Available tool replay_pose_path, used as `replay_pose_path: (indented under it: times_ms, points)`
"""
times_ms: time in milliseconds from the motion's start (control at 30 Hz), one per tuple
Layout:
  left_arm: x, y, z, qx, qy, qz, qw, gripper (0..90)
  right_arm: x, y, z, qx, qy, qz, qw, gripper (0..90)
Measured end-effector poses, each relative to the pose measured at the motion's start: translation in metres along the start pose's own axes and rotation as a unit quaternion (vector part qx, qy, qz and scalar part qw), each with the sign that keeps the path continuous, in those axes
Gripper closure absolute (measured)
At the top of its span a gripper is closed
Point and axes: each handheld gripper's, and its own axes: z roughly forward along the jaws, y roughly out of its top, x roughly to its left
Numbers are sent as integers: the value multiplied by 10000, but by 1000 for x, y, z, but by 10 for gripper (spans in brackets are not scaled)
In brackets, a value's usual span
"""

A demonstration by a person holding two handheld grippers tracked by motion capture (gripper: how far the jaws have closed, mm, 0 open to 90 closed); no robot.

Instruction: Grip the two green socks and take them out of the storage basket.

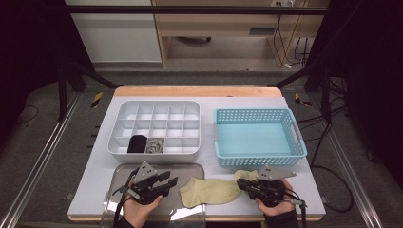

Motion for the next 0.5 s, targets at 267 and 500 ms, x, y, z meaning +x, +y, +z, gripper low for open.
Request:
replay_pose_path:
  times_ms: [267, 500]
  points:
    - [-3, 1, 0, -34, -86, 38, 9999, 581, 19, 11, 39, 331, 822, -96, 9960, 843]
    - [-7, 2, 1, -45, -204, 111, 9997, 581, 24, 18, 46, 339, 1276, -16, 9912, 839]
